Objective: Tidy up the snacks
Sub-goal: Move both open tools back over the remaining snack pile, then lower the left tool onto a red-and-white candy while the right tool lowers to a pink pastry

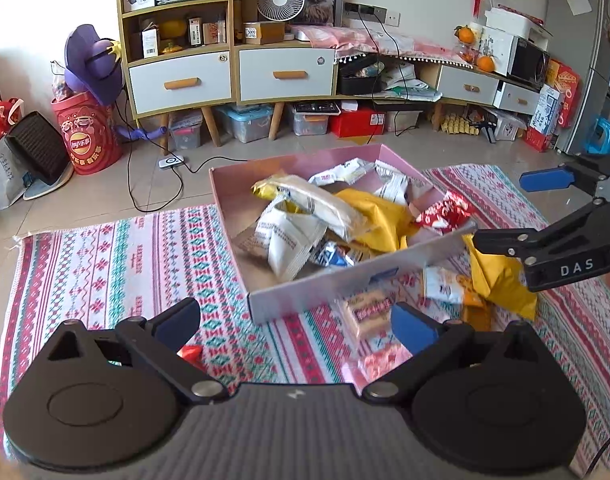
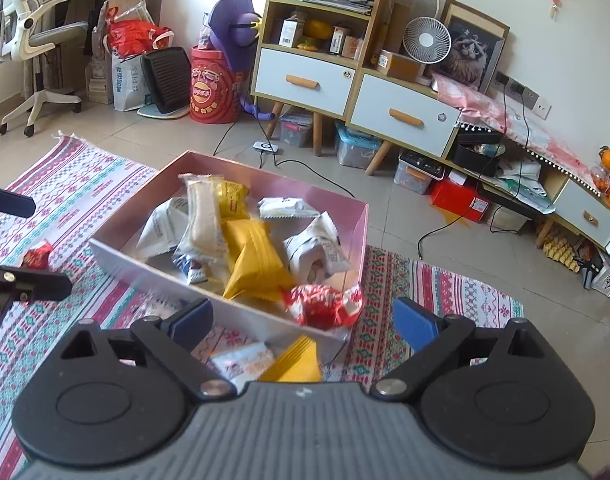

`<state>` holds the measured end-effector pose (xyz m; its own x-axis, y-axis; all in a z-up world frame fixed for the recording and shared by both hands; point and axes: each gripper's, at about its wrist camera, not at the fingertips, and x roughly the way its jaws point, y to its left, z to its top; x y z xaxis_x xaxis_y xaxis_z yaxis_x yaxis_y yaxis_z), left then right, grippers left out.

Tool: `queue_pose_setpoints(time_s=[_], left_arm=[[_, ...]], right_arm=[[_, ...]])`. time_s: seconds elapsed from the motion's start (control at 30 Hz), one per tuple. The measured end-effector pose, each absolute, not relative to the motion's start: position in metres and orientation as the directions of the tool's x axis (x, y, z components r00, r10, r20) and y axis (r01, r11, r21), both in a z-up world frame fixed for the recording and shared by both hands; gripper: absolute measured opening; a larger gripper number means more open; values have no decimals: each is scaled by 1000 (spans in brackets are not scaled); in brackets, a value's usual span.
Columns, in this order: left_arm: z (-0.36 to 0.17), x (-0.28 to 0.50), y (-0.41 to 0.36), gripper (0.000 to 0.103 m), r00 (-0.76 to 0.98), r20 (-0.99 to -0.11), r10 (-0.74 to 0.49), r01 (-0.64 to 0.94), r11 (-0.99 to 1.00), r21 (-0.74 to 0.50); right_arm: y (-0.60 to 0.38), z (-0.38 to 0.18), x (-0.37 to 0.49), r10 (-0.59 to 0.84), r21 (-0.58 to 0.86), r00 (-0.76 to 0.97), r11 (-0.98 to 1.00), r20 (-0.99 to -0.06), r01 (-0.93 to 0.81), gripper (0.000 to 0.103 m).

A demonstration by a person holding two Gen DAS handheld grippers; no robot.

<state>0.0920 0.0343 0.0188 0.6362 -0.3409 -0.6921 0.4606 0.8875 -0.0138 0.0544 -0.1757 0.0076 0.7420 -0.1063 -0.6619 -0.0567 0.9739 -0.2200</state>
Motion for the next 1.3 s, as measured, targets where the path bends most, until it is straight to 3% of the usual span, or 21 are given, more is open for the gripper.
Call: queue_pose_setpoints(time_s=[0.5,0.87,1.2,1.3], left_arm=[[7,69,87,103,637,-691,-341,412,909,-69],[-21,80,92,103,644,-718,-263,446,892,73],[-43,104,92,102,627,-739,-247,418,907,51],[-45,109,87,98,596,-756,-270,433,901,19]], right_arm=[[-151,-4,13,-50,-231,756,963,-653,-136,97],[-129,-21,12,71,-212,719,931,-691,-296,97],[-121,-48,29,130,-203,655,891,-745,-407,97],[-120,-53,33,142,-185,642,891,-753,-415,94]])
